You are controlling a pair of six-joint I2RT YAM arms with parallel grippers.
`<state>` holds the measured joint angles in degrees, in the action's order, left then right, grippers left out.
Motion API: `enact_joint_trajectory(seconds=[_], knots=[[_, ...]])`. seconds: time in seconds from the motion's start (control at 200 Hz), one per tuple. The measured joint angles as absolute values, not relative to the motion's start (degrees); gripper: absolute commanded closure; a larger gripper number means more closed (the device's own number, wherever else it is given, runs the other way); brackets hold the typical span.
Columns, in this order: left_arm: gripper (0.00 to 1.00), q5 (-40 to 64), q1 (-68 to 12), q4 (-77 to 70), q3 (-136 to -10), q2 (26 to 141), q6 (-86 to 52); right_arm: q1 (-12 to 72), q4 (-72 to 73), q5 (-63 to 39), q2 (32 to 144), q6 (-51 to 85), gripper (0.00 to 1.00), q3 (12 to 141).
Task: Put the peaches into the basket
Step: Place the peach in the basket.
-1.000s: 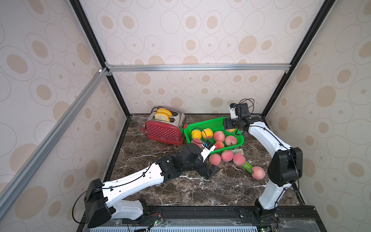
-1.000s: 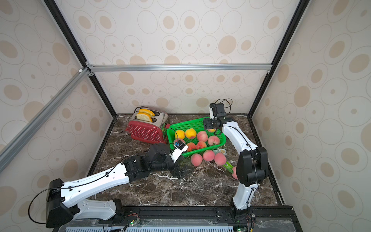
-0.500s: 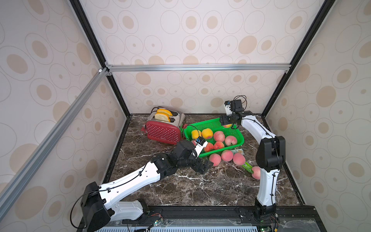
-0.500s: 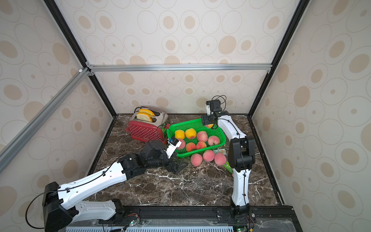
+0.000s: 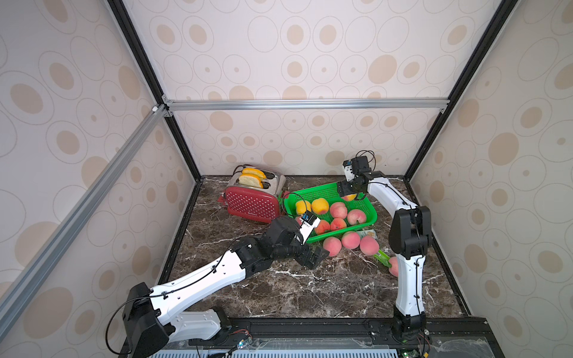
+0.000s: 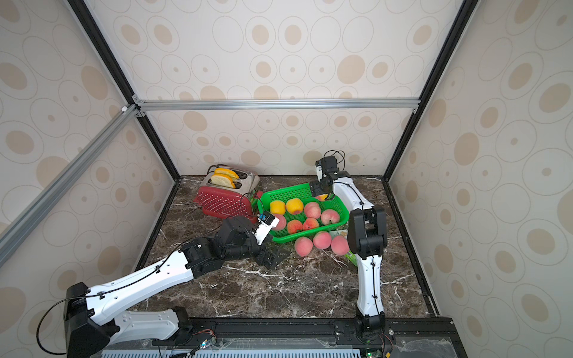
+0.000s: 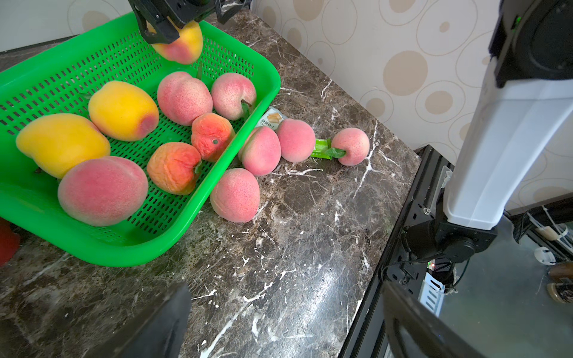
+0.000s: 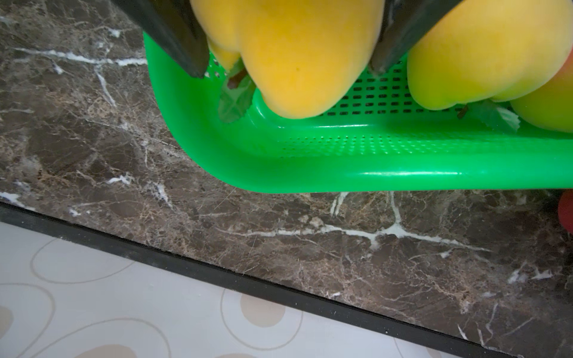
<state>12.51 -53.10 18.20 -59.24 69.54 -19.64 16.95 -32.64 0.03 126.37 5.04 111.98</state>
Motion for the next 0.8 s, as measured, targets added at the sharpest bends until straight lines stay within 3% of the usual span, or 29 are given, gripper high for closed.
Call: enact_joint_trajectory(seconds=[0.506,0.801], knots=[[0.01,12.8,-53.1,18.2,-59.2,69.5,-19.7,17.0,-33.5,0.0,126.4,4.6,0.06,112.0],[0.01,13.0,-53.1,18.0,-58.9,69.5,-19.7,17.0,-34.1,0.0,125.0,4.6,0.06,110.2]])
